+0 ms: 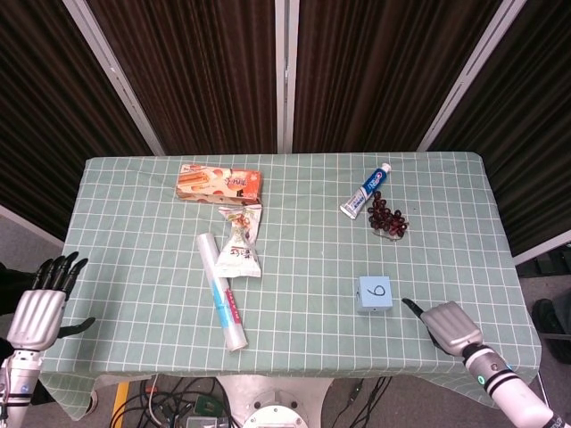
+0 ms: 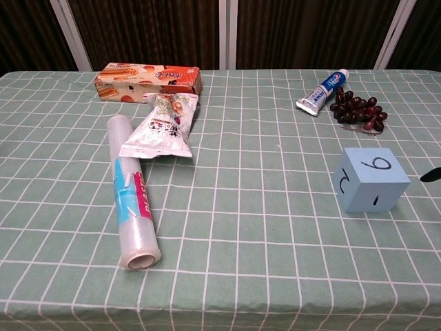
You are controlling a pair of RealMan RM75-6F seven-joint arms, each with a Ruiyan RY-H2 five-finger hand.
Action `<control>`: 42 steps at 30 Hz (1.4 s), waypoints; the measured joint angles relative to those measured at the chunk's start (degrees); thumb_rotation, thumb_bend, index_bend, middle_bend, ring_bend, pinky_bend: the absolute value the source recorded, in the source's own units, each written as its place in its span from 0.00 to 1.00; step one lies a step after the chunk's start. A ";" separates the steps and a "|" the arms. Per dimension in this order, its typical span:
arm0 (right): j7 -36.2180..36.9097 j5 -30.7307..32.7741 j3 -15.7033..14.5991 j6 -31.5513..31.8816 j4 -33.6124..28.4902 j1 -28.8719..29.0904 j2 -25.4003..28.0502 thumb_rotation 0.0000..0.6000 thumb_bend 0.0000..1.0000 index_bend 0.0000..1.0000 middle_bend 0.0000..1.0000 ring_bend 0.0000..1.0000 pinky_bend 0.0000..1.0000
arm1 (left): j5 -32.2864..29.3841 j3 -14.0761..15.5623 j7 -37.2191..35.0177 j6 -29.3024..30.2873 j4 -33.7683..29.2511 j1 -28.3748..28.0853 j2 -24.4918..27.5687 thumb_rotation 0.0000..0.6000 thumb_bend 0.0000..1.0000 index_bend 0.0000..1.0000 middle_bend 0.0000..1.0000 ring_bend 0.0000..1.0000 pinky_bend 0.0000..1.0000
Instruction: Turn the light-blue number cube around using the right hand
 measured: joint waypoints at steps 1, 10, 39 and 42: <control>-0.23 0.39 -0.09 -0.43 -0.43 0.40 0.07 1.00 1.00 0.05 0.90 0.80 0.76 | -0.04 -0.01 -0.09 -0.05 0.07 -0.01 0.01 1.00 0.00 0.08 0.00 0.00 0.00; -0.97 2.59 -0.65 -4.09 -3.32 4.44 0.63 1.00 1.00 0.05 0.90 0.80 0.76 | -0.11 -0.04 -0.87 0.17 0.81 0.15 -0.14 1.00 0.00 0.08 0.00 0.00 0.00; -6.39 16.23 -0.83 -12.29 -8.92 22.38 -1.19 1.00 1.00 0.05 0.93 0.81 0.76 | -0.35 -0.29 -2.24 0.84 1.57 0.64 0.48 1.00 0.00 0.08 0.00 0.00 0.00; -8.19 19.81 -1.30 -12.50 -9.73 25.62 -0.80 1.00 1.00 0.06 0.93 0.82 0.76 | -0.36 -0.34 -2.38 0.96 1.71 0.68 0.46 1.00 0.00 0.08 0.00 0.00 0.00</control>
